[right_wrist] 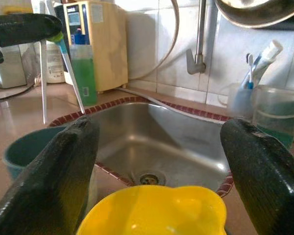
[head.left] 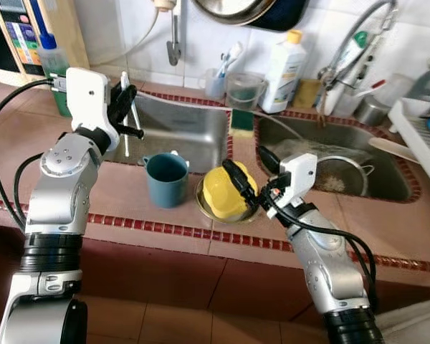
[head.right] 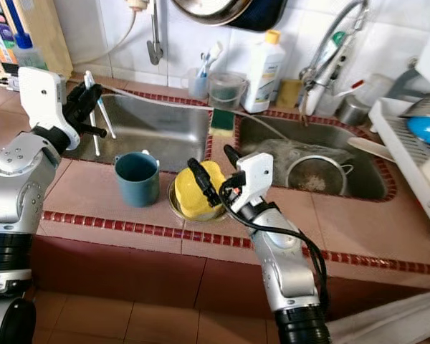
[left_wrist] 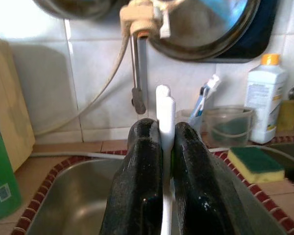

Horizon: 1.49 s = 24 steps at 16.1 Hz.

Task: Kitchen organization

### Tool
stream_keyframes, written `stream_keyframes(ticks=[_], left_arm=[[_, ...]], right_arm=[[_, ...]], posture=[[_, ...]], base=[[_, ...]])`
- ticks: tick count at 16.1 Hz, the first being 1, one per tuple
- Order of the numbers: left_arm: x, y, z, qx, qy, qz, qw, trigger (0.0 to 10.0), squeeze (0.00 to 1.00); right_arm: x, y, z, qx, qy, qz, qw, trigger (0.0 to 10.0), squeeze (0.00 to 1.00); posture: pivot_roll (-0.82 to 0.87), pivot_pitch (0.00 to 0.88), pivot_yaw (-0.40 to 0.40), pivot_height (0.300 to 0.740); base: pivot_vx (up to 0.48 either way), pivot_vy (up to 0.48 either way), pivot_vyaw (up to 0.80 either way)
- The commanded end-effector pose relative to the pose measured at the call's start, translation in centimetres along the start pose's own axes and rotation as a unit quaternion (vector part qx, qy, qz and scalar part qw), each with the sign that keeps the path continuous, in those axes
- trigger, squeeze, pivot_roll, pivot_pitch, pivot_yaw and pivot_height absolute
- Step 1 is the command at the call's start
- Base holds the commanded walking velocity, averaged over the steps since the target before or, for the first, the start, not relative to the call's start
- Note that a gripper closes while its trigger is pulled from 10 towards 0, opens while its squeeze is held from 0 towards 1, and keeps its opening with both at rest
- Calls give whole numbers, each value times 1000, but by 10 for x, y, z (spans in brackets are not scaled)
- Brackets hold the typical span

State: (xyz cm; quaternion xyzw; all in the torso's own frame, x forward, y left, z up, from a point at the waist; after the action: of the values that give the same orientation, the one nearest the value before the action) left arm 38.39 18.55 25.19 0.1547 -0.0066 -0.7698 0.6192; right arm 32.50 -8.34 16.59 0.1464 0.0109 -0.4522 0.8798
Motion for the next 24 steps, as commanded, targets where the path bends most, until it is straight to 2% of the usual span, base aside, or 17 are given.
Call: stream_keyframes(ticks=[1, 19, 23, 24], left_arm=[[3, 2, 1, -1, 1, -11, 1000, 10000, 0], [6, 3, 0, -5, -1, -17, 1000, 10000, 0], [6, 4, -7, -28, -18, -8, 999, 10000, 0], [7, 5, -12, -44, -5, -4, 999, 10000, 0]], right_arm=[[3, -2, 4, 3, -4, -8, 1000, 10000, 0], [4, -6, 6, -3, -5, -11, 1000, 10000, 0], [5, -5, 4, -10, -3, -13, 1000, 10000, 0], [5, -5, 2, -19, -3, -16, 1000, 10000, 0]], posture=[[34, 0, -75, 740], [23, 0, -79, 740], [26, 0, -81, 740], [25, 0, -79, 740]], base=[[319, 0, 0], [325, 0, 0], [82, 0, 0], [0, 0, 0]])
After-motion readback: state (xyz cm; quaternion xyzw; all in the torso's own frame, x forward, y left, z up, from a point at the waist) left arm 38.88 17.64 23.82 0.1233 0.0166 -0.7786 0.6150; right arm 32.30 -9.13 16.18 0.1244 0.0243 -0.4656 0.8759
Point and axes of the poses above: a point about 5 cm out from each wrist's last joint towards the gripper, its own y axis pointing out of the wrist towards the gripper, its own z axis along the axis of the wrist's last joint, x = y × z, the point moved 3 cm from there along y, pointing out of the wrist towards the gripper, and after that the axes turned 5 degrees about y, right-handed, at the moved point
